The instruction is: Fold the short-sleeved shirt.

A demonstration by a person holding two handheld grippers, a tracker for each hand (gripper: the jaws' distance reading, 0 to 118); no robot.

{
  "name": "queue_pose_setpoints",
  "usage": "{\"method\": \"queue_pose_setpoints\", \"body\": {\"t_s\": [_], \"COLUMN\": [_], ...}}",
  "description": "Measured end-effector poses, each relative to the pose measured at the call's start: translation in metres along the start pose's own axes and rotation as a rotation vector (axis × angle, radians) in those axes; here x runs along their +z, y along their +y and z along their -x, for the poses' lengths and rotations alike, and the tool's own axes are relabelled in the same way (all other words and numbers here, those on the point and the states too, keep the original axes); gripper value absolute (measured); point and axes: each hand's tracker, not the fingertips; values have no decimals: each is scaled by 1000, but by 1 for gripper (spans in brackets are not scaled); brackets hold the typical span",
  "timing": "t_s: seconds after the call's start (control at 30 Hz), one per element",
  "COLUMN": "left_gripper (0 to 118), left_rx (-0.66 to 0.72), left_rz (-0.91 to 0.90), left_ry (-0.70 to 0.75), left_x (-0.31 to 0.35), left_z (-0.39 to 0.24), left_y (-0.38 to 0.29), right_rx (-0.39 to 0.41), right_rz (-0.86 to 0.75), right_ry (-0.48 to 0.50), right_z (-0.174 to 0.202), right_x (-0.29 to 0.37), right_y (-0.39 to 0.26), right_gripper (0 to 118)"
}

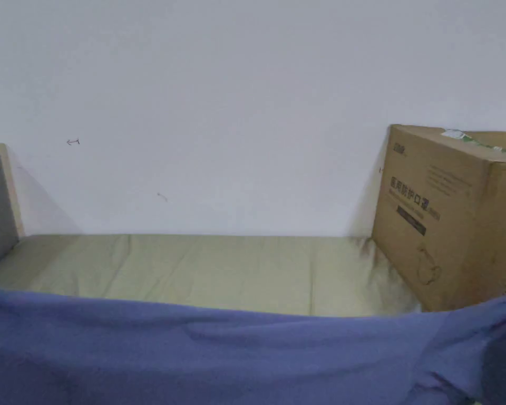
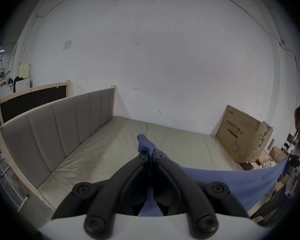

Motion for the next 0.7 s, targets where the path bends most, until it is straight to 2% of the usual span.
{"method": "queue_pose_setpoints", "body": {"t_s": [0.07, 0.2, 0.27, 0.37, 0.5, 0.6, 0.7], "left_gripper": [3, 3, 3, 3, 3, 3, 3], "left_rx": [-17, -34, -46, -143, -149, -204, -248], "left_rz": [-12, -27, -41, -67, -115, -193, -262], "left_ry": [7, 10, 14, 64, 69, 93, 131], "left_x": [-10, -46, -73, -120, -166, -199, -232], "left_z": [-7, -24, -35, -52, -84, -103, -116], "left_y": [10, 38, 55, 85, 128, 153, 163], "right_rx": [27, 19, 22, 35, 40, 103, 65], "right_rz": [-27, -62, -86, -133, -190, -262, -315], "right_ry": [-22, -44, -50, -92, -148, -197, -200], "right_z": [2, -5, -16, -16, -19, -19, -19], "right_x": [-17, -74, -114, -160, -212, -240, -262], "right_y": [20, 62, 84, 122, 172, 202, 221], "right_gripper": [0, 0, 0, 0, 0, 0, 0]}}
